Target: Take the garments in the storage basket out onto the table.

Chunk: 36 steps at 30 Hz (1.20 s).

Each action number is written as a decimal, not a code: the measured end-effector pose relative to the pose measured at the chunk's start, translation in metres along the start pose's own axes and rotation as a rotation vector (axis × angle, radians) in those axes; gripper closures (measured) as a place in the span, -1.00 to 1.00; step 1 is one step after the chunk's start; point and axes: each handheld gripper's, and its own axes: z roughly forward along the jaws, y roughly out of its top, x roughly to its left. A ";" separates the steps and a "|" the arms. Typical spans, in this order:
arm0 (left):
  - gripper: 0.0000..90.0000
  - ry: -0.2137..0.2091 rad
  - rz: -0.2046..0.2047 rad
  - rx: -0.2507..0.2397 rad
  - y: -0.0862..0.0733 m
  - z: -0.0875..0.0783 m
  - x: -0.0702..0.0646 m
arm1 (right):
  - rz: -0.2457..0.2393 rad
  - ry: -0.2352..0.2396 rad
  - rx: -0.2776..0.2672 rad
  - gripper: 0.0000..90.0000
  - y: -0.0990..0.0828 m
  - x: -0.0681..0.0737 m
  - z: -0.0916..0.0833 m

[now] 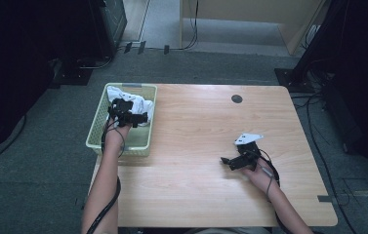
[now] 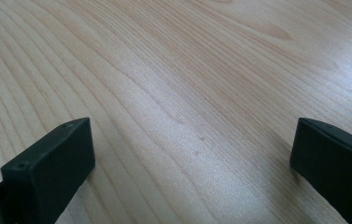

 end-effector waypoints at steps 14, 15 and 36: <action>-0.98 0.010 0.006 -0.015 -0.002 0.012 0.013 | 0.000 0.000 0.000 -1.00 0.000 0.000 0.000; -0.98 0.012 0.007 -0.012 -0.002 0.013 0.014 | 0.000 0.000 0.000 -1.00 0.000 0.000 0.000; -0.98 -0.014 -0.058 -0.003 -0.007 0.041 0.036 | 0.000 0.000 0.000 -1.00 0.000 0.000 0.000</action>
